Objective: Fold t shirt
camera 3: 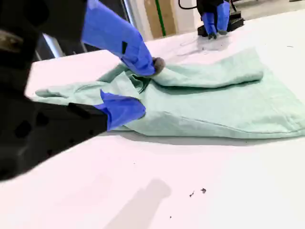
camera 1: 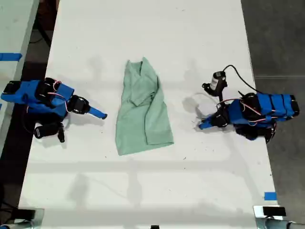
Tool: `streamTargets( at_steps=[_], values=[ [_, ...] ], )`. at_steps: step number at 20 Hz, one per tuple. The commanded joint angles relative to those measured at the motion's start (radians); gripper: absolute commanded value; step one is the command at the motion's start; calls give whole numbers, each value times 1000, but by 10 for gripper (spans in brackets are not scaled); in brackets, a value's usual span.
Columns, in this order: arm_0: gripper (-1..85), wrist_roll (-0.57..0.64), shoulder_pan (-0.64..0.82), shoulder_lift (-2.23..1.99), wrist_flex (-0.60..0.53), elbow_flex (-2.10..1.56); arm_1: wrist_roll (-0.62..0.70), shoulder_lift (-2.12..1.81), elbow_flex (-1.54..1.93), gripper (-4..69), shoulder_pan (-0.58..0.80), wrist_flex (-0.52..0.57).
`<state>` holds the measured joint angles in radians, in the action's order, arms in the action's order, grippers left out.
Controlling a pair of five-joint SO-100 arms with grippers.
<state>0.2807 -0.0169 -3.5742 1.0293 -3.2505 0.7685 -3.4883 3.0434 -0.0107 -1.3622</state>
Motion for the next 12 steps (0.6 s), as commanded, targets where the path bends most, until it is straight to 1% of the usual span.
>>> streamTargets(
  at_steps=[1, 2, 4, 5, 6, 7, 8, 10, 12],
  values=[
    [161, -465, -48, -14, -14, -41, 14, -12, 49, 110, 2, -5],
    [-2, -477, -28, -20, -18, -40, 15, -12, 49, 110, 2, -5],
    [-3, -436, -71, -21, -121, -40, 15, -12, 49, 110, 3, -5],
    [-3, -494, -67, -21, -166, -21, 15, -12, 49, 110, 3, -5],
    [-3, -540, -41, -14, -169, 43, 15, -12, 49, 110, 3, -5],
    [-3, -566, -14, 17, -114, 156, 15, -12, 49, 110, 3, -5],
    [-3, -589, 12, 114, -23, 296, 15, -12, 49, 110, 3, -5],
    [43, -584, 37, 460, 104, 588, 15, -12, 49, 110, 3, -5],
    [94, -591, 32, 801, 202, 870, 15, -12, 49, 110, 3, -5]
  ],
)
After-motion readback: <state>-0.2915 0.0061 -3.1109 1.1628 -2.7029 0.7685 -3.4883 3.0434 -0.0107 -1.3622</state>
